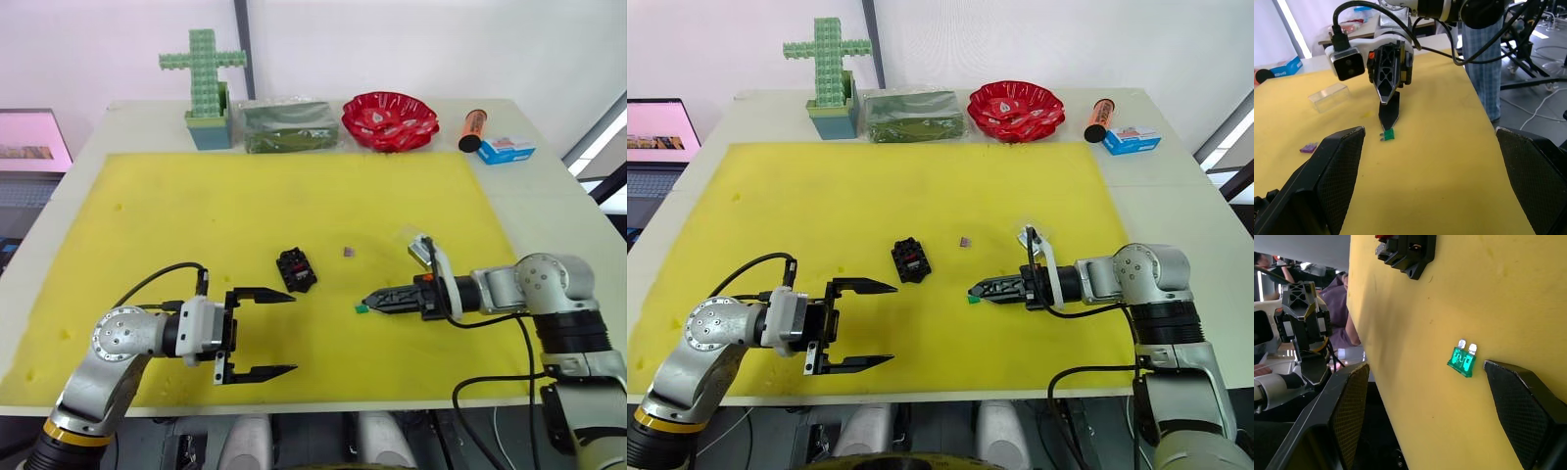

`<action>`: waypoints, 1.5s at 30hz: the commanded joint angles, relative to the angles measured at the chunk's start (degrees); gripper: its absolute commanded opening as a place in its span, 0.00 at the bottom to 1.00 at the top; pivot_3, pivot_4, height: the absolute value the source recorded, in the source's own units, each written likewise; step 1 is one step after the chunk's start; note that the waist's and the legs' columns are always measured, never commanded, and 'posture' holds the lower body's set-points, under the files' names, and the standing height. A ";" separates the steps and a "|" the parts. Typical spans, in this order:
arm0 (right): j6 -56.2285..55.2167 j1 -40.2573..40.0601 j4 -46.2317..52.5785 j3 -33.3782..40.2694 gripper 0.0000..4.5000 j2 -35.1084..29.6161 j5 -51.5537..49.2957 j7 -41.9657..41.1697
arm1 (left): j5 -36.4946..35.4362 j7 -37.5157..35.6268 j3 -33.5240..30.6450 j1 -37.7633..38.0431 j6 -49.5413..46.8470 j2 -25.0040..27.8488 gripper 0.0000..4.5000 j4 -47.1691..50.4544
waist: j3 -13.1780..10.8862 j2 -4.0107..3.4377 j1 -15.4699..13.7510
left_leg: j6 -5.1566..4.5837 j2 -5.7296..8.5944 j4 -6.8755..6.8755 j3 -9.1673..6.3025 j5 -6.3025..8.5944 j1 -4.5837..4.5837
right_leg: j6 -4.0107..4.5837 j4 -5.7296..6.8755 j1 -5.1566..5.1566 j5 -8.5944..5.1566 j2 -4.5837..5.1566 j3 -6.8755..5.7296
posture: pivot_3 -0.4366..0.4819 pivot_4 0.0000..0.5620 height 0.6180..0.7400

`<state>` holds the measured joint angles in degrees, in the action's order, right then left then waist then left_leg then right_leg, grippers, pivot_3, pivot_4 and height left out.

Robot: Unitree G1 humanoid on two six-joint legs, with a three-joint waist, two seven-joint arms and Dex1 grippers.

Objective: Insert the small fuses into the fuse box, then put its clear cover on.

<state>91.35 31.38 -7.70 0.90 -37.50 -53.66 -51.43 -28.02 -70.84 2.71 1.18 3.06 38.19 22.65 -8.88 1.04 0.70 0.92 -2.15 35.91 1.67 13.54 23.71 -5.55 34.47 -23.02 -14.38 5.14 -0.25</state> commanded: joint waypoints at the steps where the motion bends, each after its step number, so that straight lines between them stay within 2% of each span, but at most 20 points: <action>1: 1.15 0.27 1.14 -0.17 0.87 0.71 -1.82 -0.14 | -0.06 -0.47 0.25 -0.65 1.22 0.03 1.00 0.53 | 0.00 0.00 -0.04 | -0.01 -0.04 0.00 -0.01 0.00 0.00 | 0.00 0.00 0.00 0.00 -0.05 0.00 | 0.48 0.27 1.00; 5: 1.07 -0.42 1.99 -0.67 0.87 1.09 -0.96 0.25 | 0.09 -0.32 0.42 -0.57 1.40 -0.09 1.00 0.53 | 0.00 -0.01 -0.05 | -0.07 -0.21 0.03 -0.01 0.04 0.00 | 0.00 0.01 0.00 0.00 -0.21 0.00 | 0.48 0.27 1.00; 8: 0.13 -0.77 1.25 -1.00 0.75 1.19 0.39 0.94 | 0.11 0.13 0.56 -0.84 0.96 -0.15 1.00 0.90 | 0.00 -0.01 -0.11 | -0.10 -0.34 0.07 -0.01 0.06 0.00 | 0.01 0.04 -0.01 0.00 -0.36 0.01 | 0.48 0.27 1.00; 9: -0.13 -0.84 1.00 -1.18 0.68 1.24 0.84 1.18 | 0.08 0.24 0.56 -0.93 0.82 -0.15 1.00 0.98 | 0.00 -0.01 -0.15 | -0.11 -0.37 0.08 -0.02 0.07 0.00 | 0.01 0.05 -0.01 0.00 -0.40 0.01 | 0.48 0.27 1.00; 21: -0.73 -1.53 0.77 -0.93 0.68 3.74 2.99 3.90 | -0.08 1.24 1.21 -2.11 -0.06 -0.03 1.00 1.46 | 0.05 0.05 -0.04 | -0.13 -0.44 0.13 -0.01 0.08 -0.20 | 0.04 0.50 -0.02 -0.02 -0.46 0.04 | 0.48 0.27 1.00; 25: -1.38 -2.29 0.70 -1.04 0.49 4.09 3.72 4.73 | -0.02 1.35 1.28 -2.14 -0.06 0.02 1.00 1.73 | 0.06 0.05 -0.04 | -0.14 -0.50 0.13 -0.02 0.09 -0.26 | 0.04 0.60 -0.03 -0.03 -0.52 0.04 | 0.48 0.27 1.00; 27: -1.63 -2.76 0.86 -0.86 0.31 4.33 4.28 5.54 | -0.05 1.50 1.28 -2.16 -0.22 0.02 1.00 1.91 | 0.06 0.05 -0.04 | -0.14 -0.50 0.13 -0.01 0.09 -0.26 | 0.04 0.60 -0.04 -0.03 -0.52 0.04 | 0.48 0.27 1.00; 31: -1.32 -3.70 1.11 0.32 0.01 5.26 4.78 7.35 | -0.09 1.82 1.43 -2.35 -0.62 0.00 1.00 2.35 | 0.16 0.20 -0.11 | -0.14 -0.50 0.14 -0.02 0.09 -0.26 | 0.04 0.60 -0.03 -0.03 -0.52 0.04 | 0.48 0.27 1.00; 37: 0.13 -5.21 3.16 3.25 0.01 5.51 3.98 8.94 | -0.25 1.82 1.58 -2.60 -1.00 -0.04 1.00 2.43 | 0.30 0.40 -0.33 | -0.14 -0.50 0.19 -0.03 0.09 -0.26 | 0.06 0.60 0.01 -0.04 -0.51 0.03 | 0.48 0.27 1.00; 41: 1.15 -6.69 6.31 11.71 0.01 7.57 0.05 14.43 | -0.45 2.23 0.92 -2.15 -1.30 -0.03 1.00 2.57 | 0.30 0.40 -0.67 | -0.14 -0.50 0.19 -0.02 0.09 -0.25 | 0.06 0.60 0.01 -0.04 -0.50 0.04 | 0.48 0.27 1.00; 43: 1.15 -8.15 9.79 18.44 0.01 10.57 -6.15 21.37 | -0.79 2.71 0.23 -1.42 -1.52 0.17 1.00 2.78 | 0.28 0.38 -1.07 | -0.14 -0.50 0.18 -0.01 0.09 -0.25 | 0.06 0.60 0.00 -0.04 -0.49 0.05 | 0.48 0.27 1.00; 45: 1.15 -10.54 14.17 27.15 0.01 16.83 -14.51 33.56 | -1.05 2.68 -0.46 -0.37 -1.19 0.43 1.00 2.74 | 0.28 0.37 -1.24 | -0.14 -0.50 0.18 0.00 0.09 -0.25 | 0.06 0.60 -0.02 -0.04 -0.50 0.05 | 0.48 0.27 1.00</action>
<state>92.17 21.76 2.09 20.83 -23.87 -60.95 -26.92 -28.09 -68.36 3.50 0.32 1.53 38.22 23.64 -8.60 1.41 -0.54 0.78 -2.66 36.09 1.67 13.63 23.46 -5.49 35.08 -23.05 -14.42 4.64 -0.20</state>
